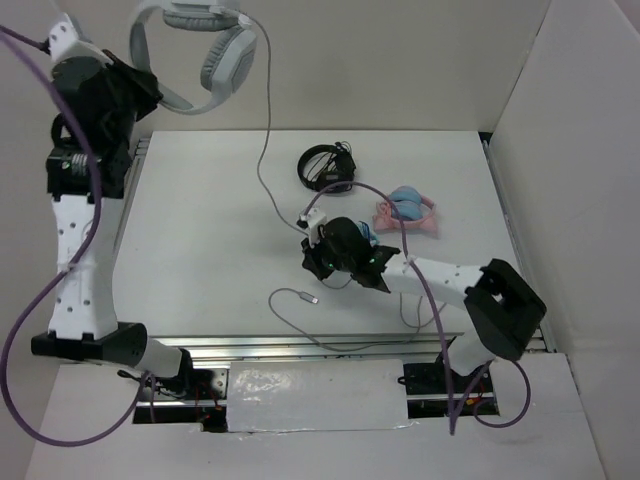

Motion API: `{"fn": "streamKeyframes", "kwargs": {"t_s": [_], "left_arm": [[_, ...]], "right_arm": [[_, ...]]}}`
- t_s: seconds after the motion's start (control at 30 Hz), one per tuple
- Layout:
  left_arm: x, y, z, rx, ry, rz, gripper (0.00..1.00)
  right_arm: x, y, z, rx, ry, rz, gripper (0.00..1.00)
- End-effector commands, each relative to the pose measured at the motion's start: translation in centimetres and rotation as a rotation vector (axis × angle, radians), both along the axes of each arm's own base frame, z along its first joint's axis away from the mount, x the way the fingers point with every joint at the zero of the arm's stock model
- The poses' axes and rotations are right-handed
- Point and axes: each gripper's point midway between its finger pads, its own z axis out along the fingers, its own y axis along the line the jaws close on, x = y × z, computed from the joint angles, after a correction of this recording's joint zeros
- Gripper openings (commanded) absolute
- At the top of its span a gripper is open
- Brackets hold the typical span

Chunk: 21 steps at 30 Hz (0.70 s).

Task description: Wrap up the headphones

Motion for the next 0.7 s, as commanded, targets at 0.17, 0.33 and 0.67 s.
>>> {"fn": "streamKeyframes", "kwargs": {"t_s": [0.17,0.33,0.67], "left_arm": [[4.8,2.4,-12.1,-0.152,0.214,0.276,0.0],[4.8,0.8,-16.4,0.071,0.294,0.341,0.0],[3.8,-8.3,-27.4,0.469,0.404,0.094,0.0]], "right_arm": [[-3.9,-3.2,4.2,-0.065,-0.028,-0.305,0.0],[-4.7,-2.7,10.5,-0.211,-0.27,-0.294,0.0],[-4.1,-3.1,28.0,-0.225,-0.688,-0.293,0.0]]}}
